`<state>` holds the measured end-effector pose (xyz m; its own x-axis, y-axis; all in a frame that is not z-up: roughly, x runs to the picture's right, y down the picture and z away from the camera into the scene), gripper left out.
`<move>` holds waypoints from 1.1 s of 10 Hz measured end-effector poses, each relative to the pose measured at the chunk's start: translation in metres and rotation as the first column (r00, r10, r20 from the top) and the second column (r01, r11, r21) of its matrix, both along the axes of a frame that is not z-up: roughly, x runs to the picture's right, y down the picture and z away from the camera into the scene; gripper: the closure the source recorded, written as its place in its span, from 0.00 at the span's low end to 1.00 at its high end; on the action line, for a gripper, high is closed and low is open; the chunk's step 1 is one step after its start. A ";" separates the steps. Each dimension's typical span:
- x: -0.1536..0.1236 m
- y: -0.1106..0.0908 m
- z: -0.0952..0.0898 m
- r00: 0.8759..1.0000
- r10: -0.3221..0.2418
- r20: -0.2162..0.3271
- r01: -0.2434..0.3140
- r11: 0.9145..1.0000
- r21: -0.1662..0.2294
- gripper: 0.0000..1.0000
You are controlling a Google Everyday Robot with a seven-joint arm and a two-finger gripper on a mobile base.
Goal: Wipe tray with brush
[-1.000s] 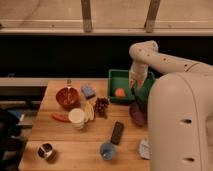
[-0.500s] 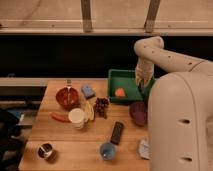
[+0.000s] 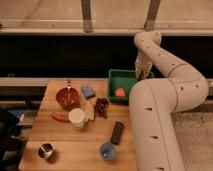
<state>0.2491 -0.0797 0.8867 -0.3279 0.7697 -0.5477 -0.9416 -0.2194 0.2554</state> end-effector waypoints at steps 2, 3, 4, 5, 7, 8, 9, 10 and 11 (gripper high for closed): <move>-0.013 0.004 -0.005 0.999 -0.024 0.027 0.024 1.000 0.002 1.00; -0.021 0.013 -0.016 0.998 -0.042 0.046 0.042 0.999 0.001 1.00; -0.029 0.021 -0.024 0.997 -0.050 0.064 0.050 0.999 0.001 1.00; -0.039 0.032 -0.035 0.994 -0.063 0.090 0.063 0.998 -0.002 1.00; -0.054 0.048 -0.051 0.987 -0.097 0.131 0.099 0.995 -0.011 1.00; -0.057 0.051 -0.055 0.984 -0.112 0.139 0.114 0.993 -0.012 1.00; -0.057 0.053 -0.058 0.982 -0.127 0.137 0.130 0.991 -0.014 1.00; -0.052 0.053 -0.059 0.983 -0.127 0.130 0.129 0.992 -0.012 1.00; -0.042 0.053 -0.060 0.987 -0.118 0.112 0.120 0.993 -0.015 1.00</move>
<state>0.2067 -0.0271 0.8267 -0.1711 0.7875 -0.5921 -0.9834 -0.0997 0.1515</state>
